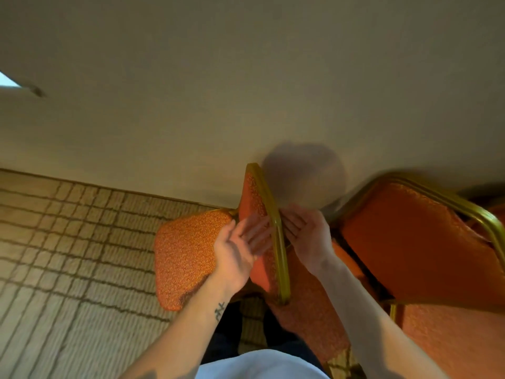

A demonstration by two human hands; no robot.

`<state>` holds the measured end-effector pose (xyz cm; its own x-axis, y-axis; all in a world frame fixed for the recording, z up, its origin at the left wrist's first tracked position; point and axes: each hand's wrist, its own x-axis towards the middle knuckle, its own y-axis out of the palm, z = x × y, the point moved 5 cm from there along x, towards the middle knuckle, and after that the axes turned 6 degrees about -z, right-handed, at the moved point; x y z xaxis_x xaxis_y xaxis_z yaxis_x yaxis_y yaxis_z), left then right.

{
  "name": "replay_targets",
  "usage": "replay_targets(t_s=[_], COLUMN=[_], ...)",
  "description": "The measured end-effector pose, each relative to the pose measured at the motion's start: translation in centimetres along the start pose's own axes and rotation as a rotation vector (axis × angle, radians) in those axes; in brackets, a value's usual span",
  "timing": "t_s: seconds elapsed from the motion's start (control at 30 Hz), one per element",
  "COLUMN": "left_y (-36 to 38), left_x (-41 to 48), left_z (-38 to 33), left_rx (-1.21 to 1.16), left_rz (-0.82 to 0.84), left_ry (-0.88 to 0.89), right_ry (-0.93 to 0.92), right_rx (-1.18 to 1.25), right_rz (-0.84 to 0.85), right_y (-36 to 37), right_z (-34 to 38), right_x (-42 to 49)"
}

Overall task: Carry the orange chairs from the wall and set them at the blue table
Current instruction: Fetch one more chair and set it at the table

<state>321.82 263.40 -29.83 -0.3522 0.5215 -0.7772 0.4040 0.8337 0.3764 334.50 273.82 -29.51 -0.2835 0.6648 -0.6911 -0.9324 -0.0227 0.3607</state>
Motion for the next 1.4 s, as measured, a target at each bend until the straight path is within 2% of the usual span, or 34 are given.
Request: replay_targets(t_s=[0.4,0.57,0.9,1.1,1.2,1.4], left_y=[-2.5,-4.4,-12.2,-19.1,-22.0,-26.9], left_x=[0.7,0.2,-4.6,-8.2,-10.0,-12.3], left_z=[-0.1,-1.4,-10.0,-15.2,-17.3,-22.1], left_rx=[-0.064,-0.108,-0.33,-0.41,-0.353,-0.038], left_rz=[-0.057,-0.077,-0.172,-0.232,-0.291,-0.601], left_ry=[0.03,0.065,0.271,0.388,0.462,0.684], right_ry=[0.069,0.108,0.23,0.228,0.241,0.228], right_rx=[0.05,0.01,-0.103,-0.153,-0.203,-0.301], right_rz=[0.05,0.155,0.471,0.565,0.637,0.754], right_y=[-0.2,2.1,15.7,24.2,28.2,35.4], right_z=[-1.8,-2.2,-7.0,-11.7,-13.7,-17.2], right_x=[0.9,-0.3,-4.5,-7.8,-9.5,-11.5])
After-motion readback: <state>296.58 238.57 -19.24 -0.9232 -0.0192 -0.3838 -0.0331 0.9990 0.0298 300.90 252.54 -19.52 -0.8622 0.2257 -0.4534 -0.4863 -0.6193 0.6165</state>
